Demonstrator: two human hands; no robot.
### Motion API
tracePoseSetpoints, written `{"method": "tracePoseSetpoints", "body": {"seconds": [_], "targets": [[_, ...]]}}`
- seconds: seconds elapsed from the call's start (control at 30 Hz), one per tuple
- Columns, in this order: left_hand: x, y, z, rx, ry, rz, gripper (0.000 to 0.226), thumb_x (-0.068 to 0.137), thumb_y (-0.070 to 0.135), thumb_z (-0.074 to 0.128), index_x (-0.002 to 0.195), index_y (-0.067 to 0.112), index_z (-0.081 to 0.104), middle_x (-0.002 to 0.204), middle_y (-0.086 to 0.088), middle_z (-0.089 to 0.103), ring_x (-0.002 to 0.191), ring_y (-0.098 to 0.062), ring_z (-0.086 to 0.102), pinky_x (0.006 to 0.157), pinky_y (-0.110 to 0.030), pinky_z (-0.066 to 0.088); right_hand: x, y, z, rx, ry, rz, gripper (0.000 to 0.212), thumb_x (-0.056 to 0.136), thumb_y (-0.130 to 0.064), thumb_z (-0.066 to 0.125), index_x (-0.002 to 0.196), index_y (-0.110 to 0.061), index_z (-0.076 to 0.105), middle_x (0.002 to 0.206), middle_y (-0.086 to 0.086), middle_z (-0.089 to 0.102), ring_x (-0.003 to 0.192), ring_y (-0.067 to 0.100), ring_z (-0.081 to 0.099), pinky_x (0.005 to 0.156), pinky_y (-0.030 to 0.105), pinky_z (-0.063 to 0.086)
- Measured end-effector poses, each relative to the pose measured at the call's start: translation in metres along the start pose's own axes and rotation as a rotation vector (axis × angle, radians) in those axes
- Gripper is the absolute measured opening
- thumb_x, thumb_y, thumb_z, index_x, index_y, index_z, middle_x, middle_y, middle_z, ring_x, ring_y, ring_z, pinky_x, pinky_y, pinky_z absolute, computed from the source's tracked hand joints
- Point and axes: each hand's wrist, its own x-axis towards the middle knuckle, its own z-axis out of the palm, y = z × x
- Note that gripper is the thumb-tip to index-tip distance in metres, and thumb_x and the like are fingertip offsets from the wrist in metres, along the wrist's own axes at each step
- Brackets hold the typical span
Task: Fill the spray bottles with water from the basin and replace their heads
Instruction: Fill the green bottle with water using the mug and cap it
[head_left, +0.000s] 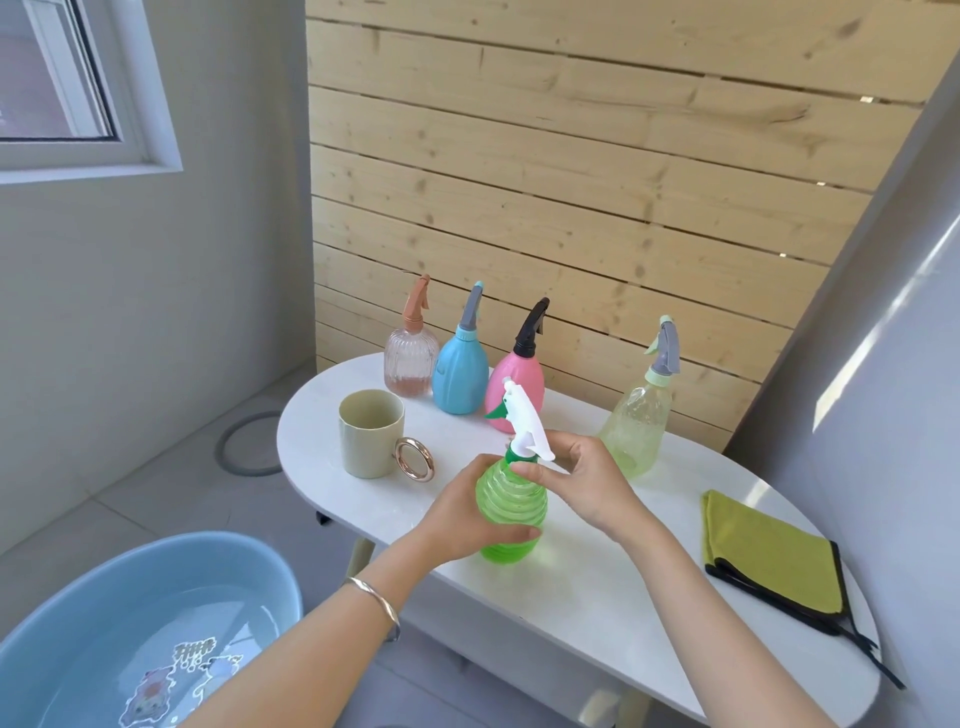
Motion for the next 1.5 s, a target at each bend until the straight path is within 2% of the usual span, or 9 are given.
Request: {"method": "tracePoseSetpoints", "body": {"seconds": [0.13, 0.3, 0.4, 0.53, 0.63, 0.87, 1.07, 1.33, 1.5], "targets": [[-0.001, 0.001, 0.006, -0.021, 0.05, 0.012, 0.072, 0.058, 0.028, 0.092, 0.116, 0.029, 0.049, 0.108, 0.011, 0.061, 0.096, 0.006, 0.058, 0.072, -0.007, 0.045, -0.002, 0.002, 0.006, 0.022, 0.1, 0.005, 0.023, 0.075, -0.012, 0.079, 0.097, -0.019, 0.073, 0.099, -0.009, 0.074, 0.096, 0.003, 0.067, 0.09, 0.022, 0.049], [-0.004, 0.002, 0.026, 0.049, 0.183, -0.015, 0.094, 0.052, 0.046, 0.088, 0.132, 0.033, 0.039, 0.12, 0.004, 0.044, 0.116, -0.01, 0.045, 0.098, -0.03, 0.042, -0.004, 0.004, 0.017, -0.049, 0.28, 0.006, 0.031, 0.069, -0.02, 0.083, 0.099, -0.018, 0.073, 0.094, -0.013, 0.073, 0.092, -0.002, 0.066, 0.085, 0.012, 0.048], [-0.01, 0.004, 0.026, 0.038, 0.075, 0.002, 0.116, 0.051, 0.056, 0.078, 0.148, 0.034, 0.019, 0.136, 0.004, 0.032, 0.131, -0.007, 0.024, 0.111, -0.029, 0.028, -0.007, 0.004, 0.018, -0.043, 0.344, 0.012, 0.028, 0.07, -0.02, 0.083, 0.096, -0.02, 0.072, 0.093, -0.013, 0.072, 0.089, -0.005, 0.065, 0.08, 0.007, 0.046], [-0.018, 0.007, 0.022, -0.079, -0.094, -0.043, 0.12, 0.056, 0.054, 0.074, 0.151, 0.023, 0.008, 0.149, 0.005, 0.031, 0.136, -0.007, 0.035, 0.112, -0.035, 0.036, -0.01, 0.005, 0.015, -0.017, 0.369, 0.011, 0.024, 0.071, -0.018, 0.082, 0.093, -0.021, 0.071, 0.091, -0.014, 0.072, 0.088, -0.008, 0.065, 0.078, 0.003, 0.044], [-0.028, 0.016, 0.034, -0.024, -0.141, -0.04, 0.122, 0.06, 0.056, 0.07, 0.152, 0.022, -0.003, 0.149, 0.011, 0.014, 0.141, -0.005, 0.015, 0.115, -0.027, 0.02, -0.014, 0.008, 0.009, -0.014, 0.421, 0.026, 0.02, 0.071, -0.02, 0.082, 0.084, -0.028, 0.069, 0.085, -0.016, 0.072, 0.085, -0.005, 0.065, 0.078, 0.011, 0.048], [-0.003, 0.028, 0.033, 0.085, -0.039, -0.007, 0.112, 0.075, 0.036, 0.081, 0.151, 0.015, 0.002, 0.141, 0.001, 0.019, 0.14, -0.013, 0.021, 0.111, -0.021, 0.02, -0.018, 0.013, -0.012, 0.03, 0.438, 0.12, 0.021, 0.07, -0.02, 0.083, 0.085, -0.023, 0.069, 0.087, -0.012, 0.072, 0.084, 0.001, 0.066, 0.081, 0.025, 0.049], [-0.005, 0.03, 0.052, 0.037, -0.071, 0.007, 0.11, 0.048, 0.055, 0.069, 0.144, 0.023, 0.025, 0.141, 0.002, 0.035, 0.134, -0.015, 0.032, 0.112, -0.039, 0.033, -0.017, 0.02, -0.002, 0.028, 0.579, 0.113, 0.029, 0.065, -0.022, 0.086, 0.087, -0.017, 0.069, 0.088, -0.008, 0.072, 0.089, 0.005, 0.067, 0.081, 0.022, 0.05], [0.0, 0.025, 0.048, 0.112, -0.063, 0.069, 0.099, 0.074, 0.034, 0.08, 0.148, 0.021, 0.016, 0.135, 0.003, 0.026, 0.132, -0.014, 0.028, 0.11, -0.025, 0.026, -0.021, 0.024, -0.004, 0.033, 0.652, 0.056, 0.035, 0.069, -0.005, 0.079, 0.078, -0.016, 0.047, 0.079, -0.004, 0.058, 0.084, 0.013, 0.06, 0.078, 0.023, 0.044], [0.016, 0.027, 0.055, 0.052, -0.097, 0.156, 0.063, 0.08, 0.012, 0.077, 0.121, 0.041, 0.039, 0.115, 0.023, 0.052, 0.1, 0.01, 0.05, 0.082, 0.002, 0.035, -0.022, 0.018, -0.001, 0.023, 0.562, 0.086, 0.031, 0.079, -0.015, 0.075, 0.096, -0.021, 0.05, 0.091, -0.012, 0.057, 0.093, 0.002, 0.055, 0.081, 0.013, 0.041]]}}
